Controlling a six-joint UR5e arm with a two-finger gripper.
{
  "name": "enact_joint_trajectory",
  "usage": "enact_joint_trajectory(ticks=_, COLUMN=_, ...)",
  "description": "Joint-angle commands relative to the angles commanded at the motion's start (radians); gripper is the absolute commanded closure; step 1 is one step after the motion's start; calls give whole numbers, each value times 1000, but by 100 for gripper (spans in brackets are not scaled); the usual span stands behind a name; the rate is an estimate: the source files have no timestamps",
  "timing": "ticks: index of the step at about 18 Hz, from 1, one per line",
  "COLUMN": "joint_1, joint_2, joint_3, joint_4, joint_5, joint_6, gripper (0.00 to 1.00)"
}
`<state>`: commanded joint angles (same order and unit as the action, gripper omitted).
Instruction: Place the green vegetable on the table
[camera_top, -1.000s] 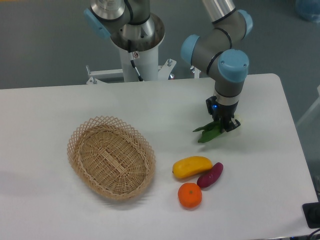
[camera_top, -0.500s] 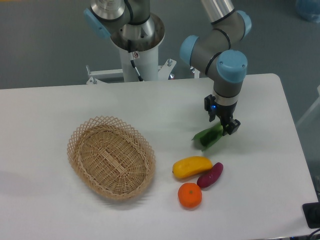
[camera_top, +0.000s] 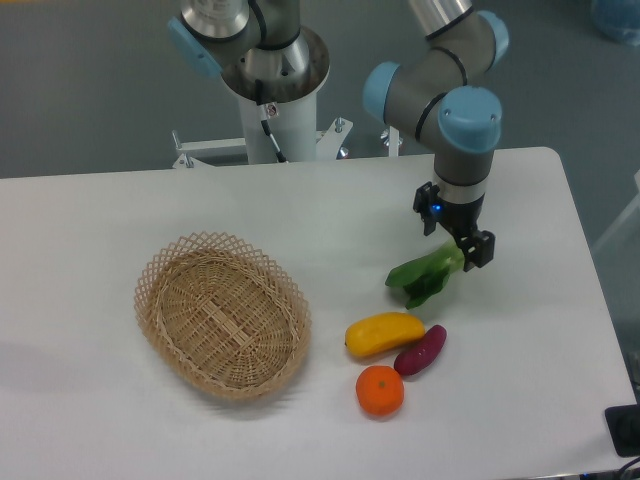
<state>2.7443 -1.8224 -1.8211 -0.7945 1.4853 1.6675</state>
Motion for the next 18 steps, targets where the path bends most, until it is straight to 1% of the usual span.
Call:
enact_joint_trajectory(ticks=2, joint_1=-3, joint_2=0, joint_3=63, joint_4=-6, joint_5=-33, joint_6=-78, gripper=0)
enact_joint_trajectory(ticks=3, joint_1=-3, joint_2=5, joint_3=92, joint_4=-28, joint_5=-30, joint_6=-110, gripper=0)
enact_joint_trajectory(ticks=4, joint_1=-3, joint_2=6, joint_3=127, joint_4=-64, joint_5=-30, joint_6=-118, gripper=0)
enact_joint_trajectory(ticks=6, joint_1=-3, joint_2=6, joint_3=213, joint_4=-164, joint_5=-30, joint_6=-123, gripper=0)
enact_joint_trajectory(ticks=9, joint_1=3, joint_2=6, joint_3=362, joint_4=-354, joint_5=-28, joint_6=-123, gripper=0)
enact_joint_trajectory(ticks=10, joint_1=11, joint_2=6, joint_3=403, joint_4=-409, joint_5=-28, joint_6=-114, gripper=0)
enact_joint_trajectory(ticks=11, joint_1=15, joint_2=6, joint_3=433, joint_4=-451, joint_5=-28, joint_6=-109, gripper=0)
enact_joint_trajectory(ticks=13, joint_1=46, joint_2=6, joint_3=463, joint_4=-498, joint_5=-28, joint_6=-103, gripper=0)
enact_joint_trajectory(ticks=14, joint_1=66, joint_2=8, joint_3=464, joint_4=-517, joint_5=-28, joint_6=-74, gripper=0)
enact_joint_trajectory(ticks=16, joint_1=113, joint_2=11, joint_3=456, joint_4=-529, joint_5=-30, joint_6=41, gripper=0)
enact_joint_trajectory(ticks=17, joint_1=141, joint_2=26, joint_3=451, joint_4=-540, joint_5=-28, joint_6=93, gripper=0)
enact_joint_trajectory(ticks=18, joint_1=164, joint_2=34, joint_3=448, joint_4=-561, joint_5=-31, joint_6=138, gripper=0)
